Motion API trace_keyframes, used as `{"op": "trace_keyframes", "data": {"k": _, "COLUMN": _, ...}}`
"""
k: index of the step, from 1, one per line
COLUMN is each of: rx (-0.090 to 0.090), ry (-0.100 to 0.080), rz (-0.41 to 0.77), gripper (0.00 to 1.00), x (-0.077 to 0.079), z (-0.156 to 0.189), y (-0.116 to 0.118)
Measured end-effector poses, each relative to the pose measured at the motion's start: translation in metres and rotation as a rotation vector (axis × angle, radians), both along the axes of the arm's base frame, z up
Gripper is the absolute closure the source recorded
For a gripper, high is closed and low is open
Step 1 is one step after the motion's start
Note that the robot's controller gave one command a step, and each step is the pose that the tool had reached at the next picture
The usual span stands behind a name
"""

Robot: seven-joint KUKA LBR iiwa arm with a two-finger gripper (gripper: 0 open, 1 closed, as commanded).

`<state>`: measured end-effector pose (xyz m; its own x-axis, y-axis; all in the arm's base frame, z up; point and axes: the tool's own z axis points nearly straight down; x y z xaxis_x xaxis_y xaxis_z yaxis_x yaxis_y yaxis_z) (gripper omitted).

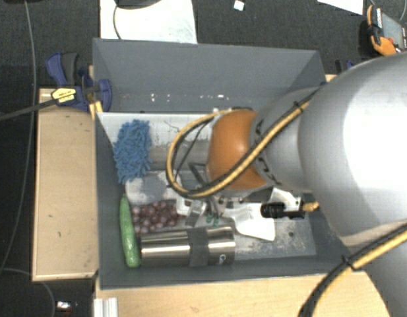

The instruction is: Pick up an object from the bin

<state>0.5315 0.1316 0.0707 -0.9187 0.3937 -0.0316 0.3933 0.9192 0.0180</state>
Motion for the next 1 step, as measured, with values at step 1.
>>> {"op": "trace_keyframes", "data": {"k": 1, "rx": -0.001, "ry": 0.004, "rz": -0.001, "gripper": 1.0, "x": -0.0017, "z": 0.011, "y": -0.0005}}
